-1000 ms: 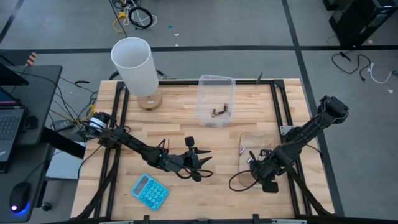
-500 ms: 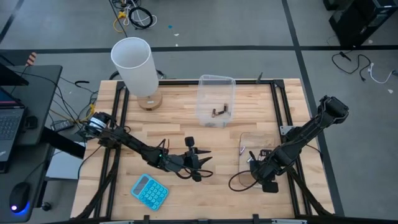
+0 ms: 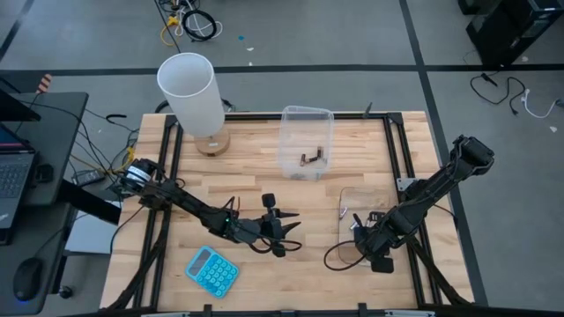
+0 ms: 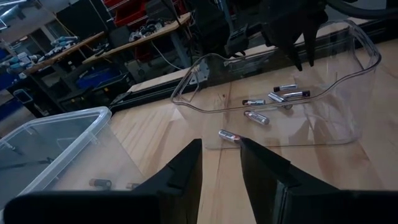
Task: Sort batteries
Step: Adjust the transparent bins
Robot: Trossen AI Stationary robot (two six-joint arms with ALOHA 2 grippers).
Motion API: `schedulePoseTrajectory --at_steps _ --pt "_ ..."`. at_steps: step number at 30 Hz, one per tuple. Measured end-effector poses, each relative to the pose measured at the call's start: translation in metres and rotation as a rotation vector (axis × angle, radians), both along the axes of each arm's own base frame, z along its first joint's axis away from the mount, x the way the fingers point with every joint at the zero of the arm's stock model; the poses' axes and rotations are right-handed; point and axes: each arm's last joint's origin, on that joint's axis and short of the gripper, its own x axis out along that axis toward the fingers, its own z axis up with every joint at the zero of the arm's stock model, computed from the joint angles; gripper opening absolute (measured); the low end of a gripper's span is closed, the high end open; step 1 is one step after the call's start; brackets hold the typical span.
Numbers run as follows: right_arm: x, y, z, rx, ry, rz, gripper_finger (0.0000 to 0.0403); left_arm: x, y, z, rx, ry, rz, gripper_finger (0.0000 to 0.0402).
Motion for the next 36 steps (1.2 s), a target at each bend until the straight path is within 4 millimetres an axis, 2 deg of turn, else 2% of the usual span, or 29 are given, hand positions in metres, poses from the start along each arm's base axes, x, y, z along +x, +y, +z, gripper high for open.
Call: schedulePoseTrajectory --at_steps 7,19,36 --pt "0.001 0.001 0.002 0.003 -0.003 -0.002 0.005 0.0 0.0 0.0 -0.005 -0.001 0.0 0.0111" --pt "0.011 0.005 0.024 -0.033 -0.117 -0.001 0.0045 0.0 0.0 0.0 -0.007 -0.002 0.0 0.0111" --pt "0.019 -0.006 0.025 -0.177 -0.213 0.063 0.0042 0.0 0.0 0.0 -0.026 -0.008 0.004 0.0111"
